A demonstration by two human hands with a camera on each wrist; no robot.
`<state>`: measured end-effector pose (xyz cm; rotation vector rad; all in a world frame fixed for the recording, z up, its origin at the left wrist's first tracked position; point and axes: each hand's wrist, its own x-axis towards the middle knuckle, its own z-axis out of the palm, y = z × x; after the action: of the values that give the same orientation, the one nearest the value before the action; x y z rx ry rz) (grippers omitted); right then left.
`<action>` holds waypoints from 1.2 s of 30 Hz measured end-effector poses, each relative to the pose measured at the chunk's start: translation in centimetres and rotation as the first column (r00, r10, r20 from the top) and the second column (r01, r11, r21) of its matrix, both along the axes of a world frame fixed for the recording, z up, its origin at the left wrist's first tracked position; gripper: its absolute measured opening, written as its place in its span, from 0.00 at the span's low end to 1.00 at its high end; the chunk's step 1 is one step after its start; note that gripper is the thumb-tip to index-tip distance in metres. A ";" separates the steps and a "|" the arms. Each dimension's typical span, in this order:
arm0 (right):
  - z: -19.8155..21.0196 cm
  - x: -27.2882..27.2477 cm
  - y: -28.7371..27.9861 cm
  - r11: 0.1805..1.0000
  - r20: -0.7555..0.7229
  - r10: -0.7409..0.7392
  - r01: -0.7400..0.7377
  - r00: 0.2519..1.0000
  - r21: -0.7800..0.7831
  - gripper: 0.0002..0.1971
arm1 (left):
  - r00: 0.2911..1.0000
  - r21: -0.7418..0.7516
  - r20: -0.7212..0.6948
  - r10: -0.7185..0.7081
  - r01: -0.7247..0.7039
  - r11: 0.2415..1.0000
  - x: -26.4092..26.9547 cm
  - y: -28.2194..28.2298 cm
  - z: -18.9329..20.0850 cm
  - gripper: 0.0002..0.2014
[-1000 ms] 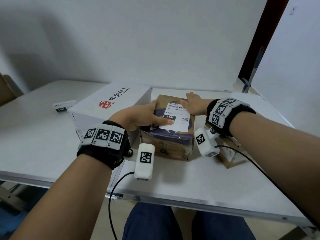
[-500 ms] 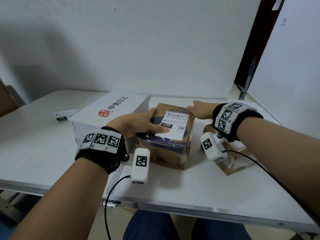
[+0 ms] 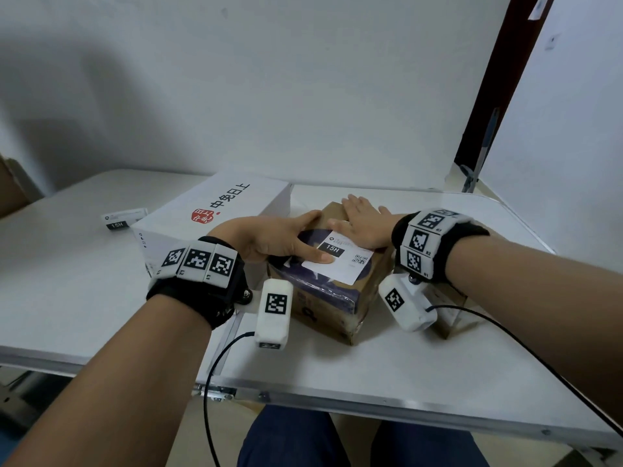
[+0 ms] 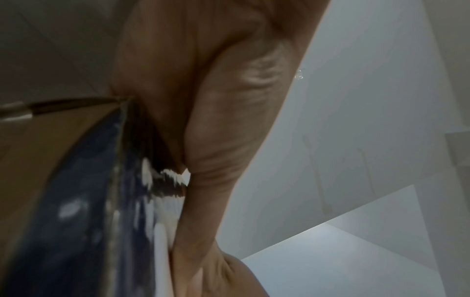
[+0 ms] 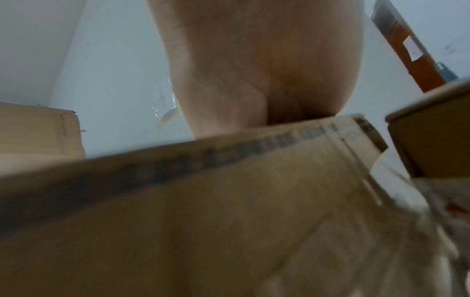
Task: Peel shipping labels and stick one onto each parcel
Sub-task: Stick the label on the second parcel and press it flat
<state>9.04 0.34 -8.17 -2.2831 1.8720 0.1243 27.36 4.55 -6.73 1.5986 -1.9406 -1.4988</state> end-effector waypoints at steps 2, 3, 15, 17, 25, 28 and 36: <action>0.1 -0.7 -0.5 0.998 0.021 -0.059 0.059 0.998 -0.001 0.36 | 1.000 -0.006 -0.005 0.005 -0.005 1.000 0.0 0.1 0.0 0.51; 0.1 -0.9 -0.7 0.997 0.024 -0.075 0.075 0.997 0.001 0.35 | 1.000 -0.011 -0.009 0.005 -0.006 1.000 0.1 0.1 0.0 0.51; -0.2 -1.2 -1.7 0.998 0.044 -0.067 0.066 0.997 0.019 0.33 | 0.999 0.005 -0.031 0.018 -0.018 1.000 0.1 -0.2 -0.3 0.50; -0.3 -1.5 -1.6 0.998 0.046 -0.069 0.068 0.997 0.011 0.34 | 0.999 0.008 -0.050 0.014 -0.014 1.000 0.1 -0.2 -0.5 0.50; 1.4 -3.5 0.2 0.992 0.085 -0.112 0.116 0.990 -0.047 0.32 | 0.997 -0.045 -0.052 0.054 -0.057 0.997 0.3 -0.1 -0.9 0.50; 1.7 -1.8 1.5 0.998 0.145 0.001 0.008 0.989 -0.064 0.29 | 0.992 -0.128 -0.039 0.124 -0.128 0.983 0.2 -0.1 -1.2 0.50; -0.1 -0.7 0.1 0.999 0.104 0.037 -0.036 0.994 -0.010 0.31 | 0.985 -0.325 -0.088 0.146 -0.167 0.931 -0.8 0.0 -2.1 0.29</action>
<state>8.32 0.48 -8.23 -2.2826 1.7830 0.0022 26.56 4.54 -8.84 1.4964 -1.8612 -1.0780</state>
